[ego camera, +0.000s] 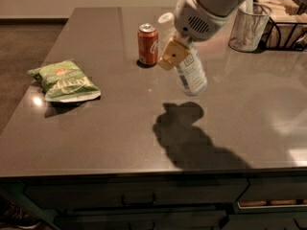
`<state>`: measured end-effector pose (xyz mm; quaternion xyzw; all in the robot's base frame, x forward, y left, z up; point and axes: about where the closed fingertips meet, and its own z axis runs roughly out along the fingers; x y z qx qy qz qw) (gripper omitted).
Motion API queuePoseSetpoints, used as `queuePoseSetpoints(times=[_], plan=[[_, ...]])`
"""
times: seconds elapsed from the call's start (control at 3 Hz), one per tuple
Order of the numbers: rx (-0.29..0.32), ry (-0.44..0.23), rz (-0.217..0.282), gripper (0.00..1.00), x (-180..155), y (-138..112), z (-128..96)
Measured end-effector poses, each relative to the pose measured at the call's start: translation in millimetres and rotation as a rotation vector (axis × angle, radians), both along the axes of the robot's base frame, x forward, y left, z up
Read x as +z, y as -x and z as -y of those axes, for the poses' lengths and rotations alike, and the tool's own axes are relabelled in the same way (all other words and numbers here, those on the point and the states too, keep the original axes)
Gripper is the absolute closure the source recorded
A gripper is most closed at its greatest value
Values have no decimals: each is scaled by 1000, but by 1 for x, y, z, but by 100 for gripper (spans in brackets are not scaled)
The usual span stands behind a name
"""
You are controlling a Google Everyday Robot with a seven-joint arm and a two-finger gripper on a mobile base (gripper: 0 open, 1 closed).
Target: Knock blue plastic bottle over
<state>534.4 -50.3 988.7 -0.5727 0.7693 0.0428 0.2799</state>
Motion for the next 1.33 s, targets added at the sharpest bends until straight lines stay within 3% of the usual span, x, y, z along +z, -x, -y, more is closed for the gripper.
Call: queuePoseSetpoints(times=[0.67,1.33], plan=[[67,277,-50,100,-33,3,33],[164,474,-101,58,-79,13,32]])
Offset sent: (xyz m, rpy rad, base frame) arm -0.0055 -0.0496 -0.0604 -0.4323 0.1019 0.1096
